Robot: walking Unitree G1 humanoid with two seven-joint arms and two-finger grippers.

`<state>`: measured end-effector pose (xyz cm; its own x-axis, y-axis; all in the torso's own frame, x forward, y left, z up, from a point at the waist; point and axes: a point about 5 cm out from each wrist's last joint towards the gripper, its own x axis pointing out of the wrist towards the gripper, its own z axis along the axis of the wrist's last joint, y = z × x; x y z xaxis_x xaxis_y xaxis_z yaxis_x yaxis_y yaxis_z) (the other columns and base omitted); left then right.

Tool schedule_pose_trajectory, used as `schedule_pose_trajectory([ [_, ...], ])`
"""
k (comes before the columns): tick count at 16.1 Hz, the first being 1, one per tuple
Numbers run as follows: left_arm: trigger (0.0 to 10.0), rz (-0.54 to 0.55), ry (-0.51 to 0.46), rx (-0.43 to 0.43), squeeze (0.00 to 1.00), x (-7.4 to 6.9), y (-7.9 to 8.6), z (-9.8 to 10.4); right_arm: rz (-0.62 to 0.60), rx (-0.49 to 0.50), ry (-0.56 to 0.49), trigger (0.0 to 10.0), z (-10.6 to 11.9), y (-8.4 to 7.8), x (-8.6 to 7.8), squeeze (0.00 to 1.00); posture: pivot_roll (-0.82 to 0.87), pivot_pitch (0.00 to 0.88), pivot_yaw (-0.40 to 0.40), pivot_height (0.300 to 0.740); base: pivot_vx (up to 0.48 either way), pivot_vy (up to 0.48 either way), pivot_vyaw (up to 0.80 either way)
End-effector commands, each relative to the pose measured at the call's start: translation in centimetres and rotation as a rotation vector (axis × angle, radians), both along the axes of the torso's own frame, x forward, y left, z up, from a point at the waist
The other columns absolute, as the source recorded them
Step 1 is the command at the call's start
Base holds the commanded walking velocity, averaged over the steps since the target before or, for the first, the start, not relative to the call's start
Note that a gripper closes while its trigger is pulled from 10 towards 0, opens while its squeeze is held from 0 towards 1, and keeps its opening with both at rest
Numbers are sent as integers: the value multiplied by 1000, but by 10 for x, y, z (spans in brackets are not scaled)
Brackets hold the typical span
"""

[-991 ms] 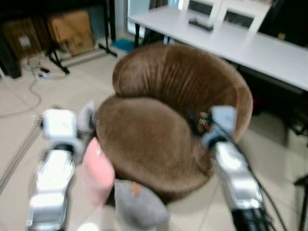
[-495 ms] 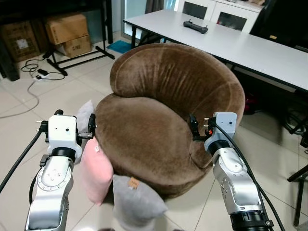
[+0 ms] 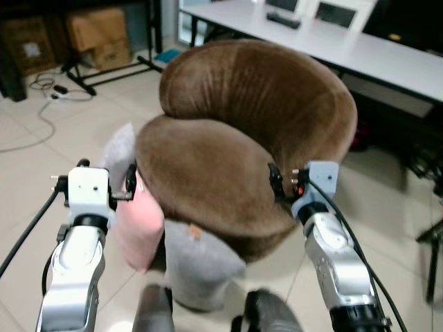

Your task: Move the pillow to the sofa from floor

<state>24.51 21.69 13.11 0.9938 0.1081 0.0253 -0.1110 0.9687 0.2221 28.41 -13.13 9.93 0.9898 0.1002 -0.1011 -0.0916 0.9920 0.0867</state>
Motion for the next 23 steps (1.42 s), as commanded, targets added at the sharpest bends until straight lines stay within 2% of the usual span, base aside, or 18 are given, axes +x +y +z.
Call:
schedule_pose_trajectory([
  [1, 10000, -9, -16, -9, 0, 1, -4, 3, -10, -7, -10, 10000, 3, -6, 0, 0, 159, 0, -104, 625, 0, 0, 0],
  [9, 10000, -2, -20, -16, 0, -1, -2, 2, -6, -18, 0, 10000, 2, -6, -2, 0, 159, 0, -112, 625, 0, 0, 0],
  [18, 10000, 3, -15, -24, 0, -4, -1, 0, 3, -38, 16, 10000, 0, -6, -1, 0, 164, 0, -123, 625, 297, 0, 0],
  [21, 10000, 7, -10, -21, 0, -6, 1, -1, -12, -107, 60, 10000, -8, -9, -1, 0, 167, 0, -124, 625, 305, 0, 0],
  [23, 10000, 7, -9, -21, 0, -6, 2, -1, -17, -73, 61, 10000, -9, -9, -1, 0, 167, 0, -123, 625, 307, 0, 0],
])
